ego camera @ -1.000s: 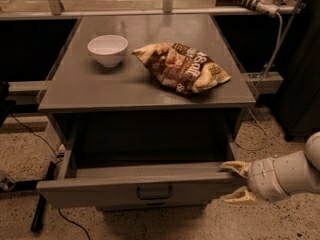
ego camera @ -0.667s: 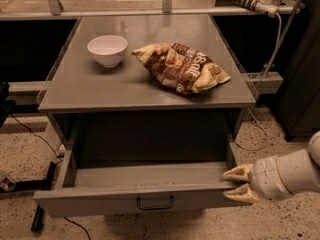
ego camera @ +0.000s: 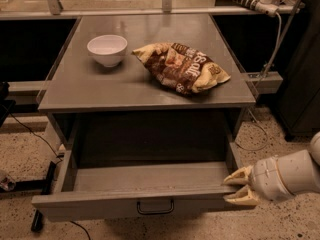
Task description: Open top drawer
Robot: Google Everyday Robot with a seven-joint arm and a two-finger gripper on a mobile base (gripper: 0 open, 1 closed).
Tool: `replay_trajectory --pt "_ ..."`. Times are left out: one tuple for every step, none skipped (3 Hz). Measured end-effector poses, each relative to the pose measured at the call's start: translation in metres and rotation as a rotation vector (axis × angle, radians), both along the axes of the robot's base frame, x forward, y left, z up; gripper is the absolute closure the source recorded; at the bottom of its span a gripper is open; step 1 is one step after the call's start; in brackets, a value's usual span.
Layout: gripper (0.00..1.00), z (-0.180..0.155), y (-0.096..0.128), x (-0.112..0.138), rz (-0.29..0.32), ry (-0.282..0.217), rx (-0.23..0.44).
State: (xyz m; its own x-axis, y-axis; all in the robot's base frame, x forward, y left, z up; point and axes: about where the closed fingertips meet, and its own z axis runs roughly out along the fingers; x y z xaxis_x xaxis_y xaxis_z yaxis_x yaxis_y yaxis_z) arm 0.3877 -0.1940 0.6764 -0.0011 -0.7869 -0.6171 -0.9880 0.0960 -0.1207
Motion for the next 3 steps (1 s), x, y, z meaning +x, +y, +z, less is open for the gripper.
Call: replay_trajectory --pt "0.82 0.0 0.0 0.0 0.0 0.0 0.0" --pt "0.58 0.0 0.0 0.0 0.0 0.0 0.0" --pt "0.35 -0.0021 -0.0014 -0.0053 0.004 0.018 0.016"
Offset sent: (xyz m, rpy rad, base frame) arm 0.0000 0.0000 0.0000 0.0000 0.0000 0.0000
